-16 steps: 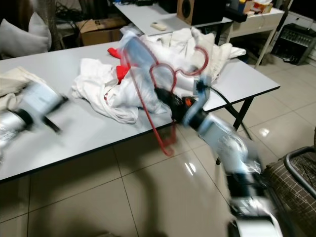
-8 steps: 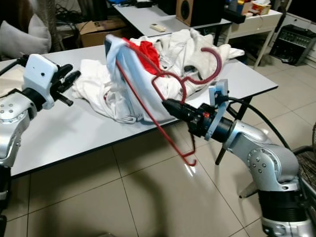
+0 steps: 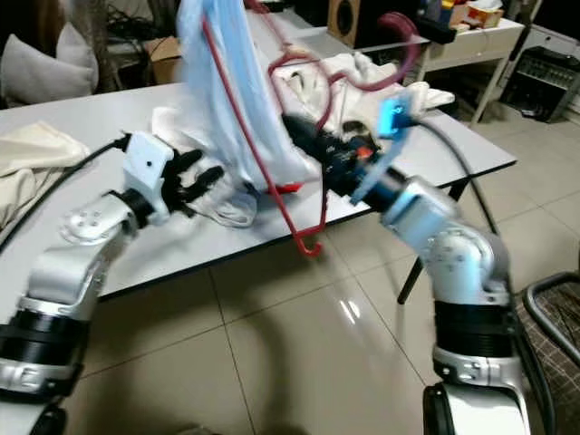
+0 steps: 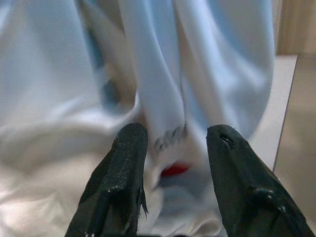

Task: Hang hanger

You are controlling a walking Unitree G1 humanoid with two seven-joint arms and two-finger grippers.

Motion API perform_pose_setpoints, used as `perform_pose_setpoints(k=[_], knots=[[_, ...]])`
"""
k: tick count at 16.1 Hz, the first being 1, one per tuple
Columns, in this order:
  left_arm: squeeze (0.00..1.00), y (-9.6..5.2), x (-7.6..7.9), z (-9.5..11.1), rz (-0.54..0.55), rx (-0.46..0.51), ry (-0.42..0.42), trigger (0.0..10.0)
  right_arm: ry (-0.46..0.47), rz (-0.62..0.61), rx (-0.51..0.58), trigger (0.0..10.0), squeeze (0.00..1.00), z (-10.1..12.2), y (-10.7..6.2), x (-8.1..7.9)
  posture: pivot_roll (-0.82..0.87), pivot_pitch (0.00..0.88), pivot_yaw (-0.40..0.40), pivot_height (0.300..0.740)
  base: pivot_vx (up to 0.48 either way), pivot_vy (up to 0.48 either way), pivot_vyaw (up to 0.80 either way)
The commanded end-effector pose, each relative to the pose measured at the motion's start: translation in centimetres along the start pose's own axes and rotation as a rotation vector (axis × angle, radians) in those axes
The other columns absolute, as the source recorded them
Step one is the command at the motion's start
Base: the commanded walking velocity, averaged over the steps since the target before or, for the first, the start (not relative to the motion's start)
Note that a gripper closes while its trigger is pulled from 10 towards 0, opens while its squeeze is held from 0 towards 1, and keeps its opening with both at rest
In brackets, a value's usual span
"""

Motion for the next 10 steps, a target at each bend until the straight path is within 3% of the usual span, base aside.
perform_pose_setpoints(k=[1, 3, 4, 6, 8, 10], knots=[[0.00, 0.1, -0.8, 0.9, 0.038, 0.057, -0.055, 10.0, 0.016, 0.045, 0.009, 0.0, 0.00, 0.6, -0.4, -0.7, -0.21, 0.000, 0.025, 0.740, 0.000, 0.000, 0.00], [0.00, 0.6, -1.0, 1.5, 0.073, 0.152, -0.188, 10.0, 0.060, 0.097, 0.022, 0.0, 0.00, 0.9, -0.9, -1.4, -0.22, 0.000, 0.024, 0.740, 0.000, 0.000, 0.00], [0.00, 0.8, -1.0, 1.4, 0.080, 0.168, -0.200, 10.0, 0.075, 0.101, 0.031, 0.0, 0.00, 1.2, -1.3, -1.5, -0.22, 0.000, 0.024, 0.740, 0.000, 0.000, 0.00], [0.00, 1.0, -1.2, 0.7, 0.123, 0.132, -0.103, 10.0, 0.093, 0.100, 0.041, 0.0, 0.00, 1.6, -2.1, -1.4, -0.23, 0.000, 0.032, 0.740, 0.000, 0.000, 0.00], [0.00, 0.9, -1.1, 0.7, 0.119, 0.126, -0.057, 10.0, 0.096, 0.101, 0.040, 0.0, 0.00, 1.6, -2.4, -1.5, -0.23, 0.000, 0.032, 0.740, 0.000, 0.000, 0.00], [0.00, 0.0, 1.6, 1.5, -0.064, 0.175, 0.020, 10.0, 0.102, 0.083, 0.044, 0.0, 0.00, 1.7, -2.8, -1.3, -0.24, 0.000, 0.041, 0.740, 0.000, 0.000, 0.00]])
Point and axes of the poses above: a point about 5 cm out from each wrist's last joint towards the gripper, its own y axis pointing out of the wrist towards the gripper, its own z axis along the axis of the wrist's last joint, x = y × z, the point moved 6 cm from there along y, pointing out of the wrist towards the gripper, and after that the axes turned 6 degrees about y, right-handed, at the moved point
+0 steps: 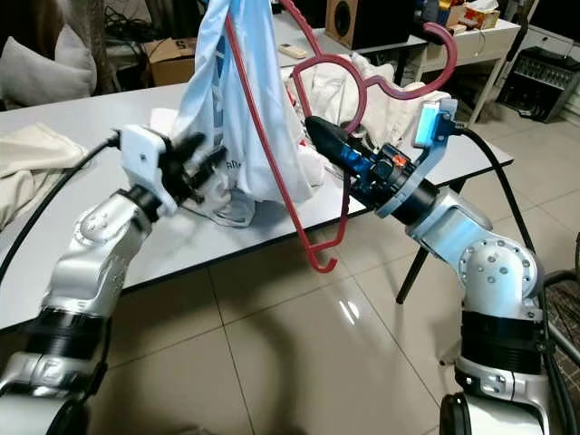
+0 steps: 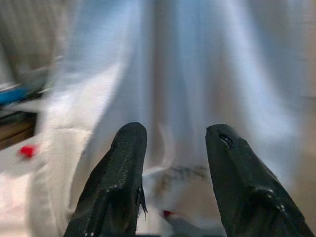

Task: Hang hanger

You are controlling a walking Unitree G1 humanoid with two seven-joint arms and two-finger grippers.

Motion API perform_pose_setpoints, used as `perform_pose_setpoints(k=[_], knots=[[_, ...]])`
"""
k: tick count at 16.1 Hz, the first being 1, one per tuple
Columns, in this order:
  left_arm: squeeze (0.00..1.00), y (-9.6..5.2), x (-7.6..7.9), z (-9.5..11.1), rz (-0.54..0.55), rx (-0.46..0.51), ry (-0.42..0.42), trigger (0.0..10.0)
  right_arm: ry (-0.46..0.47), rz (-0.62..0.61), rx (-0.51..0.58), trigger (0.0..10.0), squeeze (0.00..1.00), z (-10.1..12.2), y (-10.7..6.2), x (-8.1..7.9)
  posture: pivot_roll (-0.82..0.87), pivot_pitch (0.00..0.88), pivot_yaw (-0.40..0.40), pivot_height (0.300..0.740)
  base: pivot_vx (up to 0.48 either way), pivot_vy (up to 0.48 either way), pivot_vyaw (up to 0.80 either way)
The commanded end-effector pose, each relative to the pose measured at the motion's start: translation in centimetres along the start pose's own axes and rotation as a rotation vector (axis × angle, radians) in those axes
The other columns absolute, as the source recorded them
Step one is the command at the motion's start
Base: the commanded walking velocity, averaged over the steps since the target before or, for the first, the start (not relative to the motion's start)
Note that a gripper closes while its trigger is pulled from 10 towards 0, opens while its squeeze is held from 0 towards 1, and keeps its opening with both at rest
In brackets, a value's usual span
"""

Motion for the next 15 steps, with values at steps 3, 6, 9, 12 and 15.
perform_pose_setpoints(k=[3, 6, 9, 12, 15], knots=[[0.00, -1.2, 1.3, 1.1, -0.116, 0.041, 0.102, 10.0, -0.011, 0.024, 0.013, 0.0, 0.00, 0.5, -0.3, -0.8, -0.23, 0.000, 0.035, 0.740, 0.000, 0.000, 0.00], [1.00, -1.3, -0.6, 2.5, -0.022, 0.106, 0.172, 10.0, -0.003, 0.025, 0.007, 0.0, 0.00, 0.3, -0.3, -0.7, -0.23, 0.000, 0.029, 0.740, 0.000, 0.000, 0.00], [0.15, -0.2, -2.3, 2.5, 0.118, 0.054, 0.449, 10.0, -0.003, 0.027, 0.004, 0.0, 0.00, 0.1, -0.2, -0.8, -0.23, 0.000, 0.029, 0.740, 0.000, 0.000, 0.00], [0.00, 0.6, -2.5, 1.7, 0.146, 0.031, 0.494, 10.0, -0.001, 0.028, 0.009, 0.0, 0.00, 0.1, -0.2, -0.7, -0.24, 0.000, 0.036, 0.740, 0.000, 0.000, 0.00], [0.00, 1.5, -2.8, 0.4, 0.166, -0.021, 0.542, 10.0, -0.003, 0.031, 0.013, 0.0, 0.00, 0.1, -0.1, -0.9, -0.25, 0.000, 0.043, 0.740, 0.000, 0.000, 0.00]])
Point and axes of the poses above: a point about 5 cm out from each wrist's last joint towards the gripper, its own y axis pointing out of the wrist towards the gripper, its own z axis along the axis of the wrist's last joint, x = y × z, the point moved 6 cm from there along y, pointing out of the wrist towards the gripper, and after that the axes turned 6 degrees about y, right-handed, at the moved point
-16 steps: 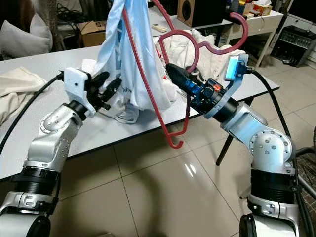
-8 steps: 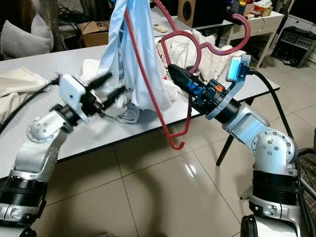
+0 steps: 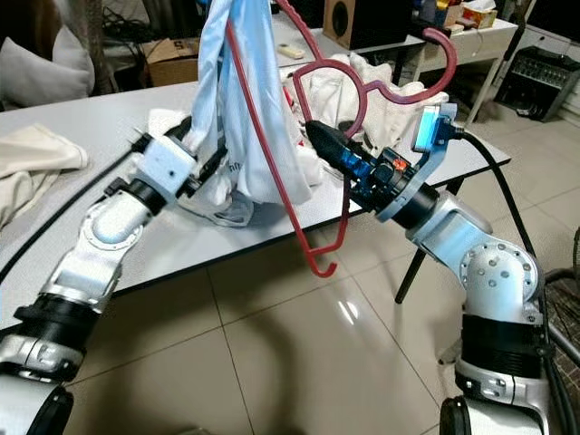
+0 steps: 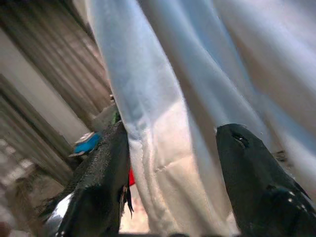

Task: Hang hanger

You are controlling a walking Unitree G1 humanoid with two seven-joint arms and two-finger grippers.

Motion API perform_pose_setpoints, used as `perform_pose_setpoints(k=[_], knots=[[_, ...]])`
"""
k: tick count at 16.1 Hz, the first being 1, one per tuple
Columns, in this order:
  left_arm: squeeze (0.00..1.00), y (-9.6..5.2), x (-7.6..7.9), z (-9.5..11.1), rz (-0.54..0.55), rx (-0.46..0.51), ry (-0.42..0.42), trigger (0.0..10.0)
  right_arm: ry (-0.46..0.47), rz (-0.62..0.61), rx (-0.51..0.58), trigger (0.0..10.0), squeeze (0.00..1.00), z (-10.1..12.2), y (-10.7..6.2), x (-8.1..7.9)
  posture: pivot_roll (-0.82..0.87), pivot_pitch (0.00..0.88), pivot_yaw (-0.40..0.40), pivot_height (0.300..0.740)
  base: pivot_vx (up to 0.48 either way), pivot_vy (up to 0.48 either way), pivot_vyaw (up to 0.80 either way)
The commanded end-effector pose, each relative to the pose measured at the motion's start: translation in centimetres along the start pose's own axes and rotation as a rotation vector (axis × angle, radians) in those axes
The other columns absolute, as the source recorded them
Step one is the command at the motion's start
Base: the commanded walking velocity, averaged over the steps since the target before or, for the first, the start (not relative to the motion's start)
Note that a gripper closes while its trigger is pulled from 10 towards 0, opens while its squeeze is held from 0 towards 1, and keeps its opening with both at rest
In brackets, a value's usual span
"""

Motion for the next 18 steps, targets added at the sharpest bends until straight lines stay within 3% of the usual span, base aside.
perform_pose_setpoints(k=[1, 2, 3, 18], knots=[[0.00, 0.4, -0.9, 0.3, 0.041, 0.011, 0.033, 10.0, -0.025, 0.031, 0.022, 0.0, 0.00, 0.7, 0.0, -0.9, -0.25, 0.000, 0.043, 0.740, 0.000, 0.000, 0.00], [0.00, 0.3, -1.3, 0.2, 0.054, 0.016, 0.032, 2.1, -0.026, 0.026, 0.024, 0.0, 0.00, 0.7, -0.1, -0.9, -0.25, 0.000, 0.043, 0.740, 0.000, 0.000, 0.00], [0.00, 0.2, -1.4, 0.1, 0.057, 0.017, 0.034, 0.0, -0.026, 0.024, 0.024, 0.0, 0.00, 0.7, -0.1, -0.8, -0.25, 0.000, 0.043, 0.740, 0.000, 0.000, 0.00], [0.00, -1.1, -3.4, -0.4, 0.088, 0.032, 0.014, 0.0, -0.023, -0.018, 0.046, 0.0, 0.00, 0.8, -0.5, 0.0, -0.23, 0.000, 0.047, 0.740, 0.000, 0.000, 0.00]])
Point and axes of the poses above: a point about 5 cm out from each wrist's last joint towards the gripper, its own y axis pointing out of the wrist towards the gripper, its own z axis along the axis of the wrist's last joint, x = y × z, the point moved 6 cm from there along y, pointing out of the wrist towards the gripper, and after that the axes turned 6 degrees about y, right-handed, at the moved point
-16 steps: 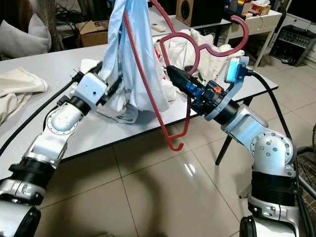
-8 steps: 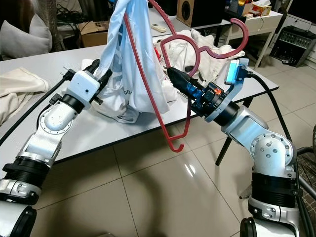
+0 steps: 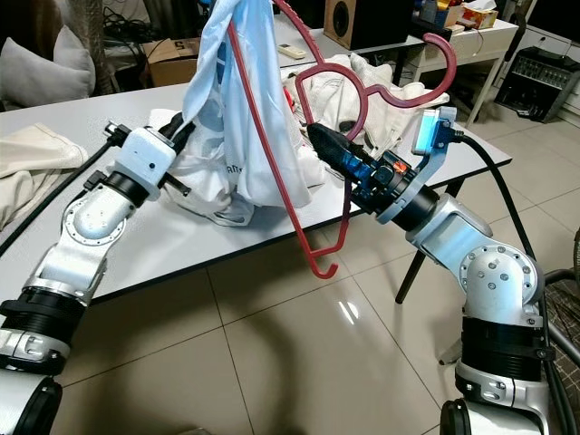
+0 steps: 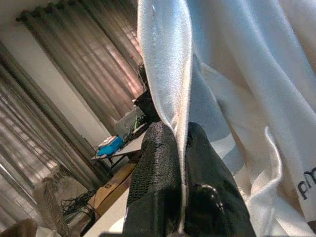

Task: Hang hanger

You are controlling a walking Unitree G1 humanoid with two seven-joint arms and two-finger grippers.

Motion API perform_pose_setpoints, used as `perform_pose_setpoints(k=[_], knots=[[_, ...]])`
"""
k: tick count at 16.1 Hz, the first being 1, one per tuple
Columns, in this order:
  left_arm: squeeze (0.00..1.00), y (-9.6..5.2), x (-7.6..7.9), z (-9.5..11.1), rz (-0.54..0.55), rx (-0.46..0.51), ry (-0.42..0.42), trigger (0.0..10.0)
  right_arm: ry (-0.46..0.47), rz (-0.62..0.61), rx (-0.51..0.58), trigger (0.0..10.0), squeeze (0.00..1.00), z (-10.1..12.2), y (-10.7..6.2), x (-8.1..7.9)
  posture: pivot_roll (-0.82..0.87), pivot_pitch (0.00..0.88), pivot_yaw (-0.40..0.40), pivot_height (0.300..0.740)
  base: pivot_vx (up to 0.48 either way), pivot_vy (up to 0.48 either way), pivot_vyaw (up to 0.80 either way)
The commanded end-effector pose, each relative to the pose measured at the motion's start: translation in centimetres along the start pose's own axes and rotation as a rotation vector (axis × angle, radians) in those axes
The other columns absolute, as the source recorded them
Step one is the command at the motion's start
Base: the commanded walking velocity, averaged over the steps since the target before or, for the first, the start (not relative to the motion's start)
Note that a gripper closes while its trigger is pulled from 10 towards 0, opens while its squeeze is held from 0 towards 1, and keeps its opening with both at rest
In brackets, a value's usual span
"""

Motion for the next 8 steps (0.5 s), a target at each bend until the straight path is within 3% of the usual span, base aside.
perform_pose_setpoints(k=[1, 2, 4, 5, 6, 7, 8], knots=[[0.00, -0.3, -0.9, -0.1, 0.018, -0.003, -0.017, 0.0, -0.021, 0.000, 0.042, 0.0, 0.00, 0.9, -0.3, -0.2, -0.23, 0.000, 0.053, 0.740, 0.000, 0.000, 0.00], [0.00, -0.2, -1.3, -0.2, 0.029, -0.008, -0.034, 0.0, -0.023, -0.006, 0.047, 0.0, 0.00, 0.9, -0.3, -0.1, -0.23, 0.000, 0.053, 0.740, 0.000, 0.000, 0.00], [0.00, 1.5, -4.9, -0.6, 0.041, -0.039, -0.027, 0.0, -0.039, -0.114, 0.082, 0.0, 0.00, 1.3, 0.2, 2.0, -0.22, 0.000, 0.068, 0.740, 0.000, 0.000, 0.00], [0.00, 2.8, -7.6, -0.1, 0.051, -0.051, 0.017, 0.0, -0.049, -0.162, 0.125, 0.0, 0.00, 2.0, 0.9, 3.1, -0.21, 0.000, 0.078, 0.740, 0.000, 0.000, 0.00], [0.00, 4.0, -10.6, 1.4, 0.080, -0.042, 0.062, 0.0, -0.070, -0.168, 0.170, 0.0, 0.00, 3.2, 1.7, 3.3, -0.21, 0.000, 0.087, 0.740, 0.000, 0.000, 0.00], [0.00, 5.3, -14.1, 4.4, 0.124, -0.006, 0.122, 0.0, -0.092, -0.129, 0.242, 0.0, 0.00, 5.2, 2.6, 2.5, -0.20, 0.000, 0.100, 0.740, 0.000, 0.000, 0.00], [0.00, 6.2, -16.2, 7.3, 0.142, 0.034, 0.137, 0.0, -0.082, -0.104, 0.295, 0.0, 0.00, 6.3, 2.8, 1.9, -0.19, 0.000, 0.117, 0.740, 0.000, 0.000, 0.00]])
Point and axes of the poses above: a point about 5 cm out from each wrist's last joint towards the gripper, its own y axis pointing out of the wrist towards the gripper, its own z axis along the axis of the wrist's last joint, x = y × z, the point moved 6 cm from there along y, pointing out of the wrist towards the gripper, and after that the axes turned 6 degrees about y, right-handed, at the moved point
